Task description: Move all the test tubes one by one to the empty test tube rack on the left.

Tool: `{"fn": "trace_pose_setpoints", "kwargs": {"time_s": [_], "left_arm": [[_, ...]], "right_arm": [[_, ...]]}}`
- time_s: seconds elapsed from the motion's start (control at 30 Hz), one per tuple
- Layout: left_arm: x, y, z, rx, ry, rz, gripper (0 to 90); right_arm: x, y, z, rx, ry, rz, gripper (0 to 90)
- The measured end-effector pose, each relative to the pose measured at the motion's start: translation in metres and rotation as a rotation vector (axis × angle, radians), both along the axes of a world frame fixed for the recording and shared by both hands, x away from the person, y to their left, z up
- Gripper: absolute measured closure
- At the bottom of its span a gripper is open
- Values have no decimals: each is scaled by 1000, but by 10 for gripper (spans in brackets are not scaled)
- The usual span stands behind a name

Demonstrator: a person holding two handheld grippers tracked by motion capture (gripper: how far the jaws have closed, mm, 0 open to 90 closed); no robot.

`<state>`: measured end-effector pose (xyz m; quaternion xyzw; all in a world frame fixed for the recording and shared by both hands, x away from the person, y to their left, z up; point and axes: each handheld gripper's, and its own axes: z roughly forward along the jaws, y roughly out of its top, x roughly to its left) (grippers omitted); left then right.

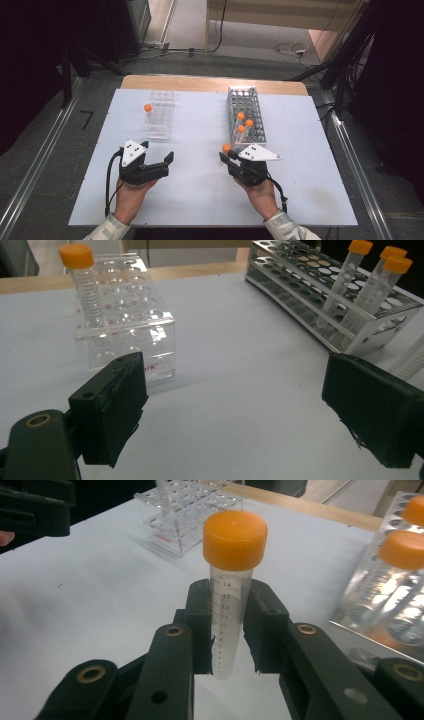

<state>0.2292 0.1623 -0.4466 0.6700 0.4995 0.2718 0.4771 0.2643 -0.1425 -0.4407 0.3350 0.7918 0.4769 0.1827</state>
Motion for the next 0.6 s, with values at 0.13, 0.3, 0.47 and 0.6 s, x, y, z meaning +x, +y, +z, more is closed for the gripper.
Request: {"fn": "trace_pose_setpoints", "kwargs": {"time_s": [0.13,0.3,0.47,0.6], "left_arm": [[-2,-4,2,2,-6,-23,138],[-5,-6,6,-4,-23,-42,161],[-7,-7,11,-14,-40,-66,204],[-6,-9,14,-20,-40,-91,237]], "right_arm": [[0,13,-4,-13,11,29,719],[3,27,-8,-33,21,54,719],[2,46,-9,-45,13,85,718],[3,59,-5,-43,5,104,719]]}}
